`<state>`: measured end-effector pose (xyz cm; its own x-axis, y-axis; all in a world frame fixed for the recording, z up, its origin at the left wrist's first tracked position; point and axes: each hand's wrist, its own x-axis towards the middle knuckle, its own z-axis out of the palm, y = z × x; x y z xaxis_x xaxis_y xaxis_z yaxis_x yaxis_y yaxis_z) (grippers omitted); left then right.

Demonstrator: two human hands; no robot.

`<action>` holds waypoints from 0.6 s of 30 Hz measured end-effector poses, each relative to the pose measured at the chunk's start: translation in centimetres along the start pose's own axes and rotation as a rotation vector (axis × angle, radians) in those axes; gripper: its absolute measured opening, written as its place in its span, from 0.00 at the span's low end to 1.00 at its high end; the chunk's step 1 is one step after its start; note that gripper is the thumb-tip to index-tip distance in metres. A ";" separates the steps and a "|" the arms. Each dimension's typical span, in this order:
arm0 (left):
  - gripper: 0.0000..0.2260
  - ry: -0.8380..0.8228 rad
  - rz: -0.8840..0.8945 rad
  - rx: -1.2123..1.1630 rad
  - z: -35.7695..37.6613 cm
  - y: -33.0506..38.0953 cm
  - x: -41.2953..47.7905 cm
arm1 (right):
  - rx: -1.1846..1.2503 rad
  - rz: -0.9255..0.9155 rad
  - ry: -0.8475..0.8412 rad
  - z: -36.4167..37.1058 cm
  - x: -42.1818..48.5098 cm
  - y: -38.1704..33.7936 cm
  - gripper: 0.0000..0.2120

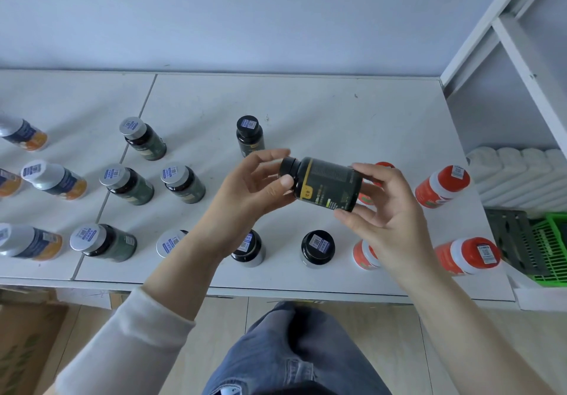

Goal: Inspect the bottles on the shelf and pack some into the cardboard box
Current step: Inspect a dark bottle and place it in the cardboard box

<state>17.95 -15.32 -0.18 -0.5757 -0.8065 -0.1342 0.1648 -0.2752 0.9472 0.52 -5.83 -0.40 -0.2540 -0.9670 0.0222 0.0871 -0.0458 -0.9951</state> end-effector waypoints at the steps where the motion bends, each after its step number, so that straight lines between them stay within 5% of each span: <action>1: 0.14 0.024 -0.003 0.008 0.0 -0.1 0.1 | 0.008 -0.003 -0.007 0.1 -0.1 0.2 0.24; 7: 0.14 0.019 0.040 0.093 0.0 0.7 0.7 | -0.004 0.118 -0.024 -0.4 0.1 0.1 0.22; 14: 0.13 0.035 -0.027 0.039 0.6 0.7 1.0 | -0.154 -0.118 0.055 -0.1 -0.1 0.6 0.25; 18: 0.15 -0.002 0.014 -0.033 0.5 0.7 0.7 | 0.046 0.102 0.065 -0.1 -0.2 -0.2 0.24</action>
<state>17.23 -15.82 0.55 -0.5747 -0.8094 -0.1205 0.1988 -0.2809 0.9389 0.46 -5.65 -0.17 -0.3030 -0.9491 -0.0864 0.1592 0.0390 -0.9865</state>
